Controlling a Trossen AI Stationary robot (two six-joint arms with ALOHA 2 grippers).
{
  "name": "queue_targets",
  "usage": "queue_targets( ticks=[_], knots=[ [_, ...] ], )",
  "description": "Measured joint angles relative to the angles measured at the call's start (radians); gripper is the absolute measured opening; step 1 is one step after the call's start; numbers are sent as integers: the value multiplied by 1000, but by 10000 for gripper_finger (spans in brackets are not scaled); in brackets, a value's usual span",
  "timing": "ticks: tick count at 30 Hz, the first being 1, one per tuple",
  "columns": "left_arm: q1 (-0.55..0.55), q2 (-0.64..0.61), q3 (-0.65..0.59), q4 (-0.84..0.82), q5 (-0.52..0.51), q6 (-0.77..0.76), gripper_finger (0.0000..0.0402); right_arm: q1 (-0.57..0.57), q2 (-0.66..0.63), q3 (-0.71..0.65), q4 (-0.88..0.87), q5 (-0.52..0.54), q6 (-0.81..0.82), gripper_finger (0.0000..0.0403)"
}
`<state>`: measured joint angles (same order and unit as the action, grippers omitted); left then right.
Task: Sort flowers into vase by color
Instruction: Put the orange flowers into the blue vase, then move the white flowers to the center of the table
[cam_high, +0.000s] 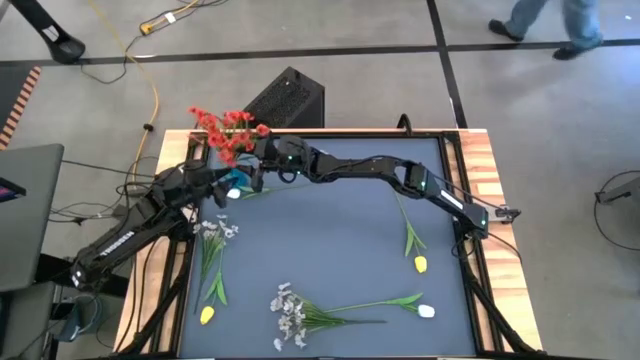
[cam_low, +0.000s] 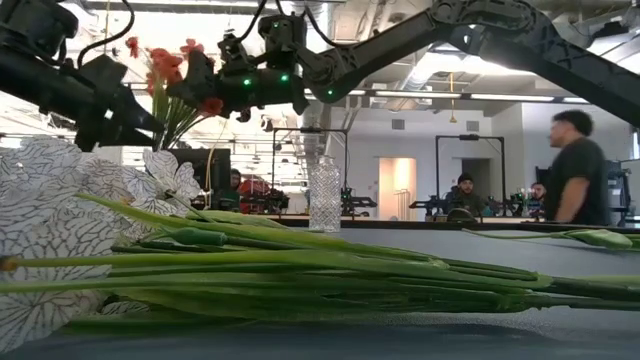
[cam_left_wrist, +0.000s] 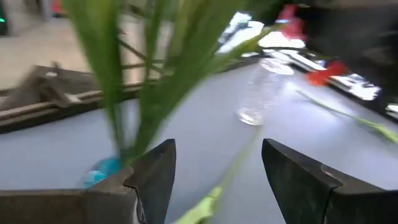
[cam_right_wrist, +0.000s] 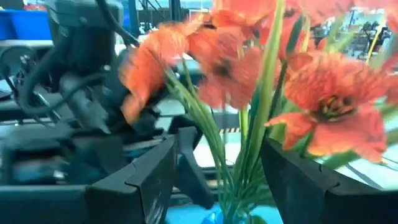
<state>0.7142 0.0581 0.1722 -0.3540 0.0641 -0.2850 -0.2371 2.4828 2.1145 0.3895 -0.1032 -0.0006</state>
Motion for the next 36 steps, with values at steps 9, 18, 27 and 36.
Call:
queue_targets(
  ticks=[9, 18, 27, 36],
  knots=[
    [-56, 0, 0, -41, 80, -164, 227, 1, 0, 40, -142, -3, -8, 260],
    [-177, 0, 0, -37, 256, -260, 227, 1, -2, 124, -329, -38, -29, 260],
    [-381, 0, 0, 5, 231, -270, 220, 12, -5, 244, -670, -81, -101, 260],
    [-567, 0, 1, 9, 151, -289, 198, 41, -111, 229, -903, -83, -164, 260]
  ],
)
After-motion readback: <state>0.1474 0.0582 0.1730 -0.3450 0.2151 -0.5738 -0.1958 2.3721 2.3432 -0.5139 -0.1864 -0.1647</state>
